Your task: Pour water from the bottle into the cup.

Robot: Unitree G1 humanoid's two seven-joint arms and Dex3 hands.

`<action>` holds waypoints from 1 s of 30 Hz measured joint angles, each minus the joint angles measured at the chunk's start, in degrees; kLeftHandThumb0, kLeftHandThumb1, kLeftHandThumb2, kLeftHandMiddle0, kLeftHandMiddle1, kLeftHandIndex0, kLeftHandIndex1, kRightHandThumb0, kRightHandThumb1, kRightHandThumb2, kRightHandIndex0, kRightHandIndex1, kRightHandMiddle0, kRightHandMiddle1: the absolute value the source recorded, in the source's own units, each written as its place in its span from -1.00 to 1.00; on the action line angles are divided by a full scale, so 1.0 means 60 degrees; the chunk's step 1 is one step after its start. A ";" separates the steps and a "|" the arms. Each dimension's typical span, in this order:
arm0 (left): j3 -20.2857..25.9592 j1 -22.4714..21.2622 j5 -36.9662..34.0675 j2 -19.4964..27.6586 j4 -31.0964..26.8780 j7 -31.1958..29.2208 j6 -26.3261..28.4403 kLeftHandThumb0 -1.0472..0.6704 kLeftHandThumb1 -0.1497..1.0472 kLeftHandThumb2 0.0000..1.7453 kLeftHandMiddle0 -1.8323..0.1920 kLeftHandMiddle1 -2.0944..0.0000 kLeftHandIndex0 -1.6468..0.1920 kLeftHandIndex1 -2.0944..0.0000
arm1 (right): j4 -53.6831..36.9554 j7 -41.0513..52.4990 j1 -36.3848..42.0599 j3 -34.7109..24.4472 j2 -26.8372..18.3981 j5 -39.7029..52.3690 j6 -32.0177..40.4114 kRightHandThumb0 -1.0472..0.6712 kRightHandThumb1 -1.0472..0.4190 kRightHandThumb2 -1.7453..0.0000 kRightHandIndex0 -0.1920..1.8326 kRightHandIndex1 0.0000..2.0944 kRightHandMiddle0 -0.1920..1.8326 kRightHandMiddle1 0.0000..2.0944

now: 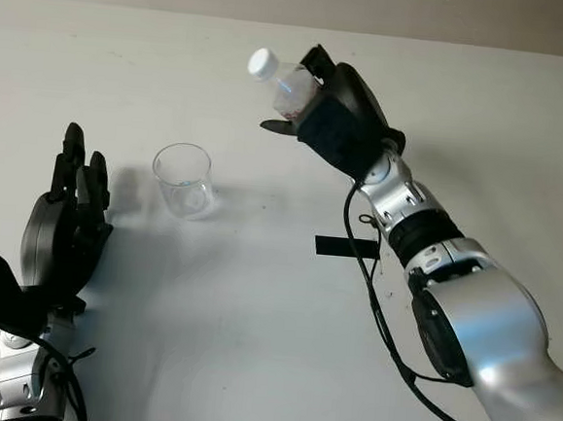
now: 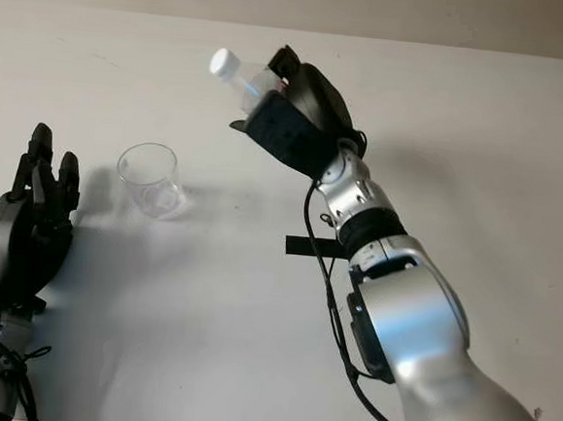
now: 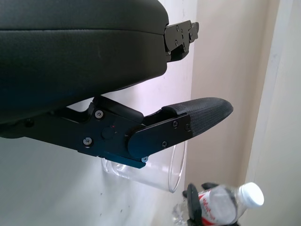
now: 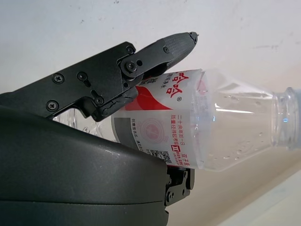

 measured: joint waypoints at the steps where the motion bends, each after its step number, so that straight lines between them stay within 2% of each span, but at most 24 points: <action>1: -0.0005 0.0000 0.0001 -0.0019 -0.0009 0.0006 -0.0004 -0.65 1.00 -0.17 1.00 1.00 1.00 1.00 | 0.0028 -0.0058 -0.0033 0.0096 0.0011 -0.0102 -0.0002 0.00 -1.00 0.87 0.22 1.00 0.17 1.00; 6: -0.0010 0.0004 0.0030 -0.0127 -0.0022 0.0032 -0.0099 -0.67 1.00 -0.18 1.00 1.00 1.00 1.00 | 0.0108 -0.0660 -0.0085 0.0926 0.0022 -0.1073 -0.0072 -0.02 -1.00 0.89 0.25 1.00 0.04 1.00; 10: -0.0031 0.0060 0.0119 -0.0195 -0.0100 0.0104 -0.0113 -0.65 1.00 -0.17 1.00 1.00 1.00 1.00 | 0.0122 -0.1159 -0.0157 0.1534 0.0005 -0.1696 -0.0249 0.00 -1.00 0.87 0.12 1.00 -0.28 1.00; 14: -0.0083 0.0143 0.0156 -0.0272 -0.0212 0.0122 -0.0113 -0.64 1.00 -0.15 1.00 1.00 1.00 1.00 | 0.0141 -0.1708 -0.0283 0.1993 -0.0016 -0.2241 -0.0428 0.00 -1.00 0.83 0.04 1.00 -0.46 1.00; 21: -0.0130 0.0172 0.0162 -0.0409 -0.0258 0.0131 -0.0190 -0.63 1.00 -0.15 1.00 0.99 1.00 1.00 | 0.0166 -0.2695 -0.0391 0.2740 -0.0035 -0.3054 -0.0717 -0.01 -1.00 0.79 0.23 1.00 -0.48 1.00; 28: -0.0153 0.0171 0.0196 -0.0465 -0.0218 0.0133 -0.0355 -0.65 1.00 -0.16 1.00 1.00 1.00 1.00 | 0.0224 -0.2996 -0.0594 0.3070 -0.0035 -0.3306 -0.0808 -0.02 -1.00 0.81 0.24 1.00 -0.56 1.00; 30: -0.0166 0.0165 0.0219 -0.0479 -0.0215 0.0171 -0.0371 -0.65 1.00 -0.16 1.00 1.00 1.00 1.00 | 0.0226 -0.3088 -0.0683 0.3127 -0.0035 -0.3369 -0.0817 -0.02 -1.00 0.82 0.23 1.00 -0.51 1.00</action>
